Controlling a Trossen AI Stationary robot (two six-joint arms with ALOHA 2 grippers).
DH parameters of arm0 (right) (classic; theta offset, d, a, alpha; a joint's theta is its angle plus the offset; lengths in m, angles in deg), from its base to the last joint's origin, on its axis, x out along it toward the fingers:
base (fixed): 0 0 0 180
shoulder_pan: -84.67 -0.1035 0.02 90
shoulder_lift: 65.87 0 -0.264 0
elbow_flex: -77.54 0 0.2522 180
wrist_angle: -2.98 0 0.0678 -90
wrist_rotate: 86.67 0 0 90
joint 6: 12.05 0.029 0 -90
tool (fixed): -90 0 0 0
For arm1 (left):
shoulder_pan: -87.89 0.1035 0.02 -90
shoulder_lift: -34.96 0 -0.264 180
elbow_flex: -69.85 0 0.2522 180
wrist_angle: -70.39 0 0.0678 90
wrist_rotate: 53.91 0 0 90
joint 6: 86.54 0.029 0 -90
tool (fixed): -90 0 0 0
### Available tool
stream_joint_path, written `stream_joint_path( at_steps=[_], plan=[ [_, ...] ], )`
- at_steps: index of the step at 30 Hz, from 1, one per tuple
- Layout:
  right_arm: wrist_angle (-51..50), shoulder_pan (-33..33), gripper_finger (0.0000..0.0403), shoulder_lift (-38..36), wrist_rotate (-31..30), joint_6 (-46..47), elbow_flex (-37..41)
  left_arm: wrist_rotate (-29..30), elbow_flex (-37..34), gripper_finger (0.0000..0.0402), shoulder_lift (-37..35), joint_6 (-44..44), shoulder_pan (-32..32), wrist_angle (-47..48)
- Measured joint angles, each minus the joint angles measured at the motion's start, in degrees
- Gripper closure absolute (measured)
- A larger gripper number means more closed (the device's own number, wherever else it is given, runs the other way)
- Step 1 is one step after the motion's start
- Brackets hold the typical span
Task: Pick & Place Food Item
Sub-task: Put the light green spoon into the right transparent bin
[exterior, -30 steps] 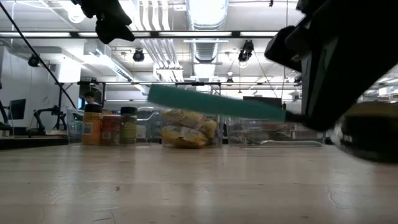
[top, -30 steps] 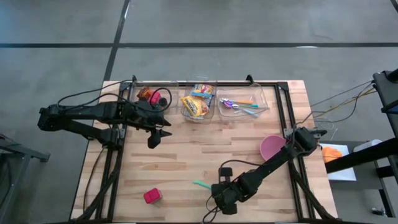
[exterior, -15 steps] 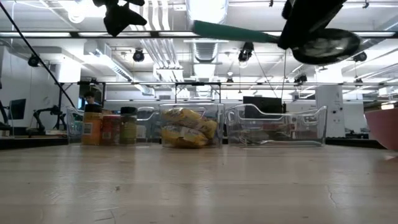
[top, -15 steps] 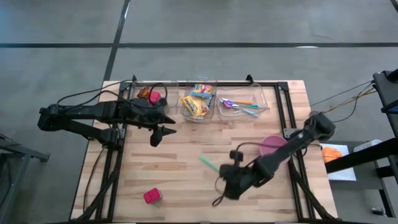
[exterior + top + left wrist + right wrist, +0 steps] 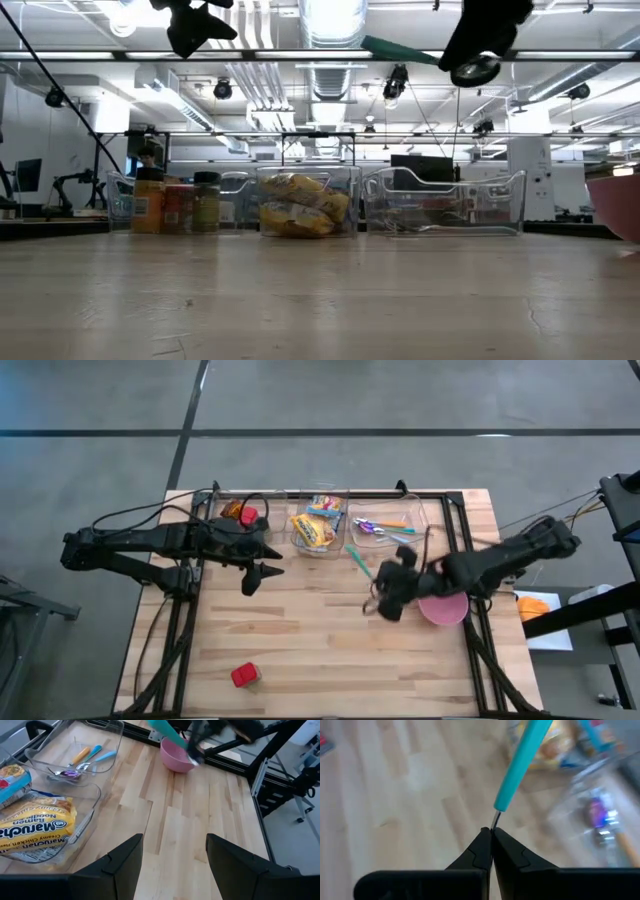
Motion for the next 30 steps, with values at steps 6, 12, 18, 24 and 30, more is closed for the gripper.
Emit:
stream_joint_path(
  at_steps=[6, 12, 18, 24, 30],
  plan=[
    [-5.63, 13.73, 0.0395, -5.25, 6.65, -12.25, -1.44, 1.24, 0.0, 0.0178, 0.0, -0.04, 0.0, 0.0],
    [-9.6, 29.61, 0.0395, -6.25, 16.02, -26.25, -5.72, 4.13, 0.0, 0.0178, 0.0, -0.54, 0.04, 0.0],
    [-9.87, 42.27, 0.0395, -6.2, 22.79, -38.26, -6.91, 4.9, 0.0, 0.0178, 0.0, -3.29, 0.15, 0.0],
    [-10.46, 50.41, 0.0395, -6.15, 28.61, -47.81, -5.13, 6.09, -0.55, 0.0178, -0.01, -4.98, 0.15, 0.16],
    [-10.47, 55.74, 0.0395, -6.14, 30.94, -54.48, -2.77, 7.12, -0.55, 0.0178, 0.13, -6.04, 0.15, 0.09]
  ],
)
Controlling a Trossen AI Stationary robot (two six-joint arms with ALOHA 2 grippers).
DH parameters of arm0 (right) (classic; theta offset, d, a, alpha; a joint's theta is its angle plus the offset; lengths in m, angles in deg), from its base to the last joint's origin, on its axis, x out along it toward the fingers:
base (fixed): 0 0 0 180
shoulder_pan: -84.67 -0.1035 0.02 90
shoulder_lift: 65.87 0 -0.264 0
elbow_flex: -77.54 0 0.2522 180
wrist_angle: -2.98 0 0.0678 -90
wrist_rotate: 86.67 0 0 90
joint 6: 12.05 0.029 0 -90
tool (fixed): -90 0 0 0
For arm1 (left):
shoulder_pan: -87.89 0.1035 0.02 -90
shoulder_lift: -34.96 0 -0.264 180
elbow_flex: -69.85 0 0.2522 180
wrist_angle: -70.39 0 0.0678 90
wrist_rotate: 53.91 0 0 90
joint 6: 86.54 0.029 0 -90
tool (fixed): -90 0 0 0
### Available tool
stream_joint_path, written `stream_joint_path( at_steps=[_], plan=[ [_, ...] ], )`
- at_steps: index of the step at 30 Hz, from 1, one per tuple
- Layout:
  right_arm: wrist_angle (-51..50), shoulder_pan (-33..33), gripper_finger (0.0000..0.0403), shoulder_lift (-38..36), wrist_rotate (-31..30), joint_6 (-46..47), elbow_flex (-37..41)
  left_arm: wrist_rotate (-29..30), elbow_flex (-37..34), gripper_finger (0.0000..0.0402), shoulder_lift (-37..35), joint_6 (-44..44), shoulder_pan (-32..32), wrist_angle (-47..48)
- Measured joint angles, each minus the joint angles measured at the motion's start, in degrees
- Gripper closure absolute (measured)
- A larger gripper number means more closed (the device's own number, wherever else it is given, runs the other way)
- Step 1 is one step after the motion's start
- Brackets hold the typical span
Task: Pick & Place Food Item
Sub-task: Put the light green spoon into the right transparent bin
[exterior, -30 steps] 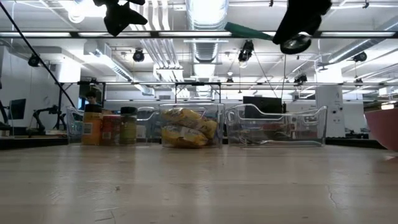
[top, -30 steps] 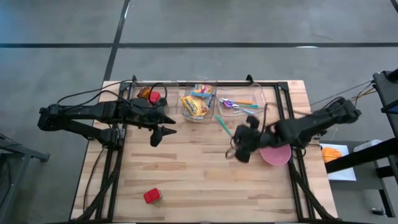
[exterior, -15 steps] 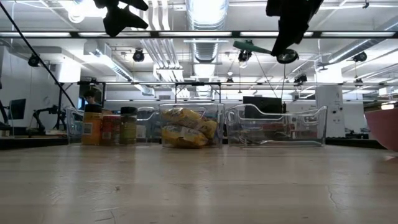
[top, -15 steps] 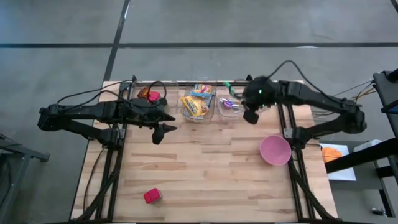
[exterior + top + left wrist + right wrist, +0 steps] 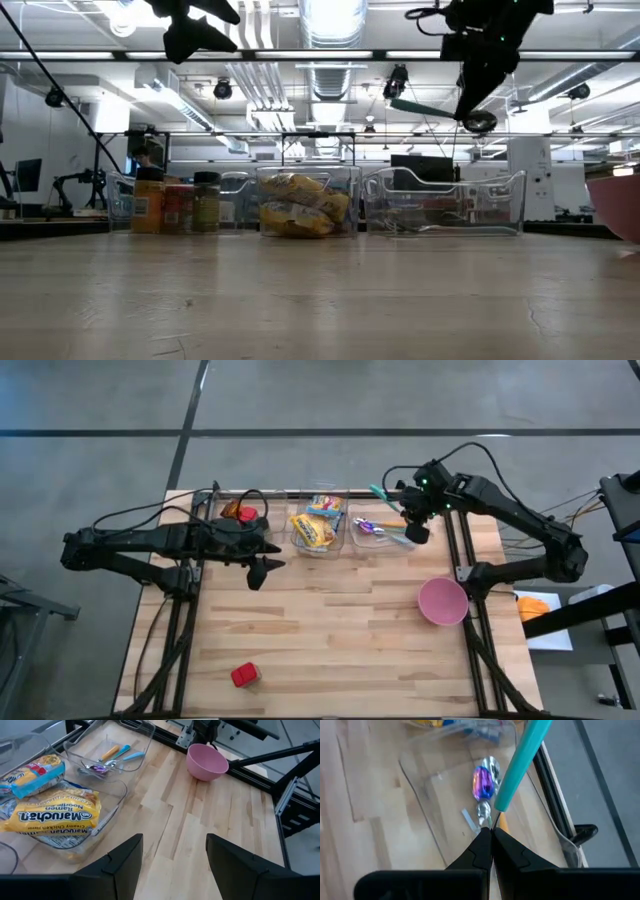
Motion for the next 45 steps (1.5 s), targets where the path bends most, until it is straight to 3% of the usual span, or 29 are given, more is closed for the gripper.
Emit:
stream_joint_path(
  at_steps=[11, 19, 35, 45],
  plan=[
    [1.31, 6.18, 0.0395, 3.93, 0.9, -7.89, 2.25, 0.63, 0.02, 0.0178, 0.0, -0.38, 0.02, -0.21],
    [1.23, 6.26, 0.0395, 13.51, 2.11, -7.97, -0.64, 0.64, 0.02, 0.0178, 0.04, -1.91, 0.06, -0.18],
    [-2.06, 6.84, 0.0395, 22.84, 0.45, -16.72, -0.35, 1.24, 0.02, 0.0178, 0.04, -1.89, 0.04, -0.04],
    [-2.14, 7.31, 0.0395, 28.43, 3.02, -12.22, -0.35, 1.5, 0.02, 0.0178, 0.04, -3.28, 0.04, -0.02]
  ],
)
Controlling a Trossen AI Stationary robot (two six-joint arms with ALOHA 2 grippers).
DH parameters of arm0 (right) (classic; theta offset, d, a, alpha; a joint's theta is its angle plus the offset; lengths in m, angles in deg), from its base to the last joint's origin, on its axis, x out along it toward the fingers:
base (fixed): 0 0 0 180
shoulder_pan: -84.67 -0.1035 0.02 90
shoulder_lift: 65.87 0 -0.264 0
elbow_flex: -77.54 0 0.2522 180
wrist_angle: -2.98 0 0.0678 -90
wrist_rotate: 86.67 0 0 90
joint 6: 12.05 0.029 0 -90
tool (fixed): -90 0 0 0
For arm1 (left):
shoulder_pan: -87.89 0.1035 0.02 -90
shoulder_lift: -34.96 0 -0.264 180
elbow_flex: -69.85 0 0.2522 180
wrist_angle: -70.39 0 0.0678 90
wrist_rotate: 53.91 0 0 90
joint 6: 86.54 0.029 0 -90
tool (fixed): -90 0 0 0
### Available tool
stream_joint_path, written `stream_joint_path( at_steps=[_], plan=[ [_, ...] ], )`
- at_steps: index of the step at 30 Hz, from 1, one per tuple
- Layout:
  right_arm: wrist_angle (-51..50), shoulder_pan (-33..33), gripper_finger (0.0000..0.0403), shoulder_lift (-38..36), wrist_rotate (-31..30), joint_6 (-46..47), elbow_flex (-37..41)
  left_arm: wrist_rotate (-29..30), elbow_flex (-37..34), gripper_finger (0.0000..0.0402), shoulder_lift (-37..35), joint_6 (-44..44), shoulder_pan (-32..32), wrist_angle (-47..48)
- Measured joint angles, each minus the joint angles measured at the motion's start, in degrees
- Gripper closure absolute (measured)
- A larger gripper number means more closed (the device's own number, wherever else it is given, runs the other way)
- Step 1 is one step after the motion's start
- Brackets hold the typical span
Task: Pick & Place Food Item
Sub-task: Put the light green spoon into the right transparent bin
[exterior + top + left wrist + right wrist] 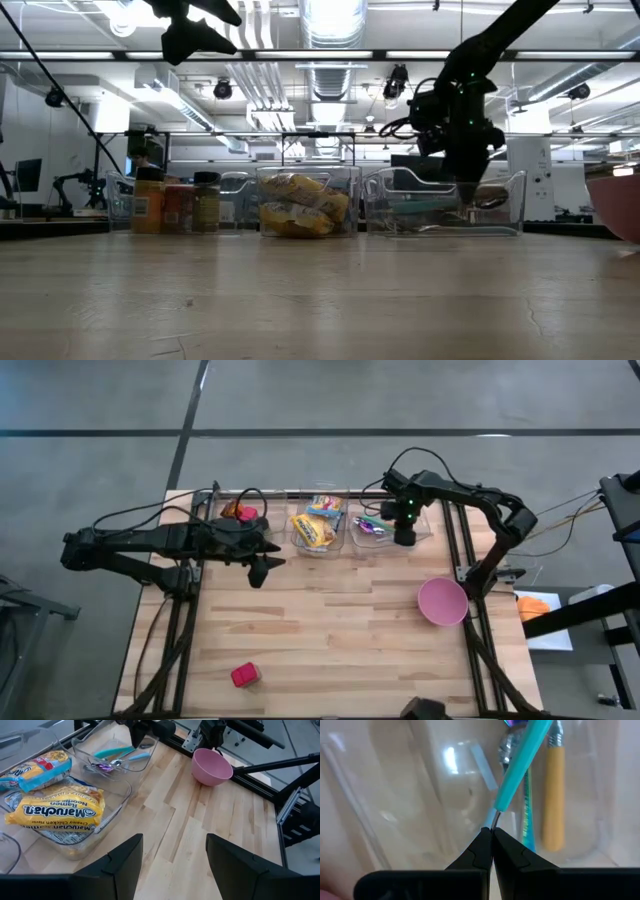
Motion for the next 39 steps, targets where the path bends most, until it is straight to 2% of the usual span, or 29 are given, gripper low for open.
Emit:
stream_joint_path(
  at_steps=[4, 18, 39],
  plan=[
    [-0.01, 0.05, 0.0395, 0.55, 3.21, 1.7, 0.0, 0.0, 0.0, 0.0178, 0.0, -0.1, 0.0, 0.0],
    [-0.13, 0.04, 0.0395, 4.55, 3.18, 1.31, -0.25, 0.04, 0.0, 0.0178, 0.0, -1.08, 0.0, 0.0],
    [-7.73, 0.09, 0.0395, 15.79, 0.97, -0.8, -11.75, 0.02, 0.0, 0.0178, 0.0, -1.83, -0.02, 0.0]
  ],
)
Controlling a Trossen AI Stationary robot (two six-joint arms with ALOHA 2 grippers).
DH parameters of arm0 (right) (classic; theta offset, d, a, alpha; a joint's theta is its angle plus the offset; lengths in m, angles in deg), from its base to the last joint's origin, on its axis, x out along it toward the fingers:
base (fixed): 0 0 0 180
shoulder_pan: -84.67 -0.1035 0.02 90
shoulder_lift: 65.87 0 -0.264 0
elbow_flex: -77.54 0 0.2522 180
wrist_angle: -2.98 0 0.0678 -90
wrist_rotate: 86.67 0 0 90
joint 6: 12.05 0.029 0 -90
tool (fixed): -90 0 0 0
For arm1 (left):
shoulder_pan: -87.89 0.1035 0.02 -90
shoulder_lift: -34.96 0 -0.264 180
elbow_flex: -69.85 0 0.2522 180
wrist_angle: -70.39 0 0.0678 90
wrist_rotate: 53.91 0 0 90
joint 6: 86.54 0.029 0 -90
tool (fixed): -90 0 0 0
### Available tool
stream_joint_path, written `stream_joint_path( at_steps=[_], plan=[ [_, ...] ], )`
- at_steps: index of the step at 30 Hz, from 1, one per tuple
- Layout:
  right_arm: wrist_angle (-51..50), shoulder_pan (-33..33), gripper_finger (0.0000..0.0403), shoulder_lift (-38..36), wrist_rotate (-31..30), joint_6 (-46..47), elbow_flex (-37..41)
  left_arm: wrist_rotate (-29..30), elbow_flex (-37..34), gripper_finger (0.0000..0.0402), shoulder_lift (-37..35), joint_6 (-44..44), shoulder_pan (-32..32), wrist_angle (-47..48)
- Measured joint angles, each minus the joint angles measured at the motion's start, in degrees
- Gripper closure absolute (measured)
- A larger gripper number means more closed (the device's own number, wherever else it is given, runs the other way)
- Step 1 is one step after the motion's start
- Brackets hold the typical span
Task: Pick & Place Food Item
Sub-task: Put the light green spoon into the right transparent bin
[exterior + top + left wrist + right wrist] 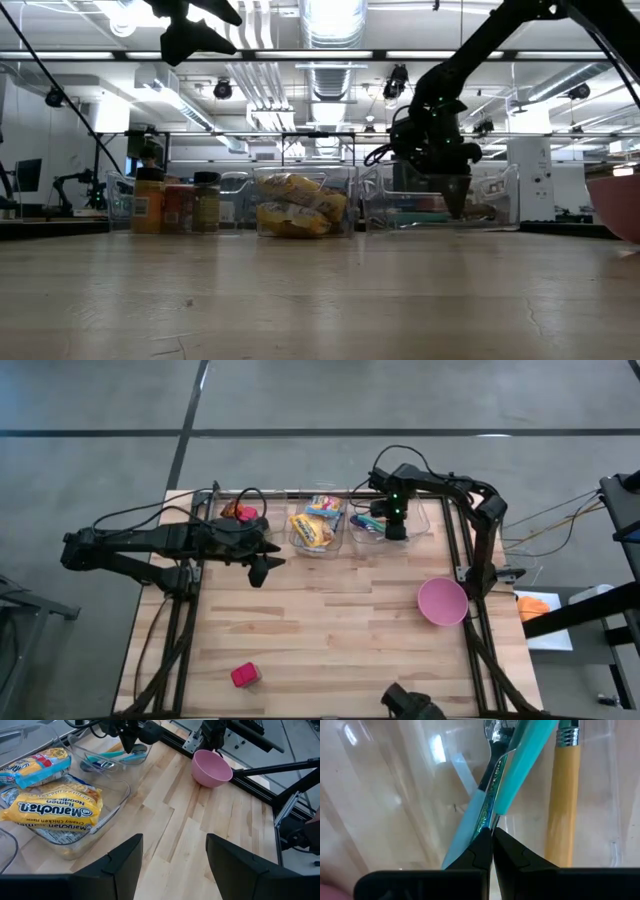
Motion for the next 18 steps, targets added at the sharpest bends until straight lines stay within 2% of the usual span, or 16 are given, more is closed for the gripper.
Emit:
stream_joint_path(
  at_steps=[18],
  plan=[
    [-1.98, -0.11, 0.0394, -1.72, 1.4, 1.85, -0.11, 0.0, 0.0, 0.0178, 0.0, -0.46, 0.02, 0.03]
  ],
)
